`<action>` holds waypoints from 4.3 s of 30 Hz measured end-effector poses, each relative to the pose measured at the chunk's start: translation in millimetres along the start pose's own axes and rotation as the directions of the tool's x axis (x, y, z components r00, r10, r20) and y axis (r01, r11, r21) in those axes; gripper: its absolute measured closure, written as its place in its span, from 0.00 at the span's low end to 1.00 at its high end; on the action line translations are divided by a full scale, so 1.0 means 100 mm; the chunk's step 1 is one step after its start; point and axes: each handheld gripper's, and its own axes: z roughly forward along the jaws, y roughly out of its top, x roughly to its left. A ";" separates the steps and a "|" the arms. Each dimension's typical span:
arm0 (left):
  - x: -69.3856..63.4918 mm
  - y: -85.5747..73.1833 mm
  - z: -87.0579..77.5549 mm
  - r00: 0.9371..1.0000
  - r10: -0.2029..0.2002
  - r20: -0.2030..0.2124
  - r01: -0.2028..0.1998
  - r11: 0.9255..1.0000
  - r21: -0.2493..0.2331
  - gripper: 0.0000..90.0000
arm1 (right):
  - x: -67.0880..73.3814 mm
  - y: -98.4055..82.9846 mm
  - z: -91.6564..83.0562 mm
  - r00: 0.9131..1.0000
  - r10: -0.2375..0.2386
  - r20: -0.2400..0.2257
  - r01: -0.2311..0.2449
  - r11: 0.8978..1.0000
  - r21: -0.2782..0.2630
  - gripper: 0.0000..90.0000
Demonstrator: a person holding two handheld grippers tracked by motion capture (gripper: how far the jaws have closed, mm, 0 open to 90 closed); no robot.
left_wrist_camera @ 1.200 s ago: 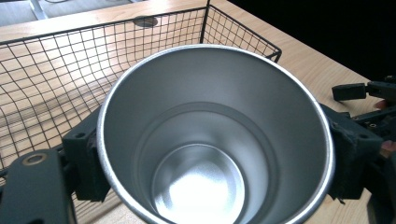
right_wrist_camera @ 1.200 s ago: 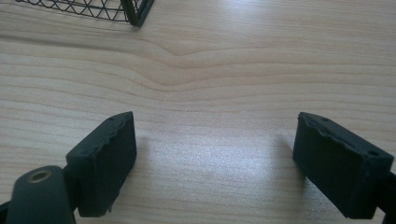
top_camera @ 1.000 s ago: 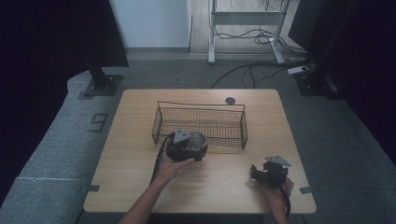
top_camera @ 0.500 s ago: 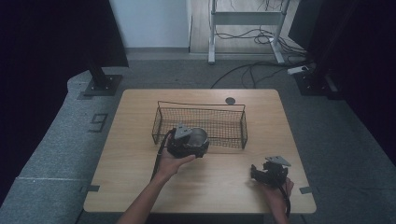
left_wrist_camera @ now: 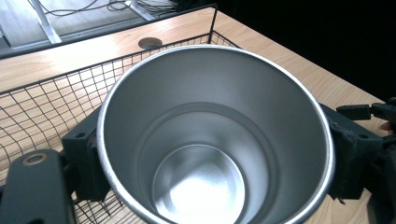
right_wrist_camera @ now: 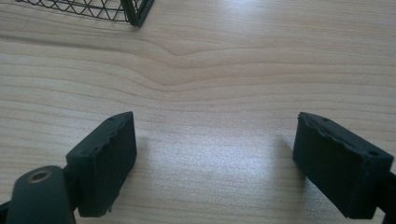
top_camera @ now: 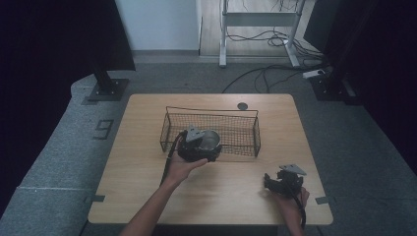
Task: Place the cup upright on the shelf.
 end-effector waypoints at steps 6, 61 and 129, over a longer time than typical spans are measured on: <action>0.02 0.06 0.01 1.000 0.003 -0.007 -0.003 1.000 0.004 0.17 | 0.00 0.00 0.00 1.000 -0.001 0.000 0.001 1.000 -0.001 0.15; 0.62 0.44 0.25 0.993 -0.080 -0.083 0.084 0.995 0.050 0.17 | 0.00 0.00 0.00 1.000 -0.005 -0.002 0.005 1.000 -0.002 0.15; 0.93 -0.07 0.89 0.978 -0.139 -0.155 0.169 0.963 0.208 0.16 | 0.00 0.00 0.00 1.000 -0.003 -0.002 0.003 1.000 -0.001 0.15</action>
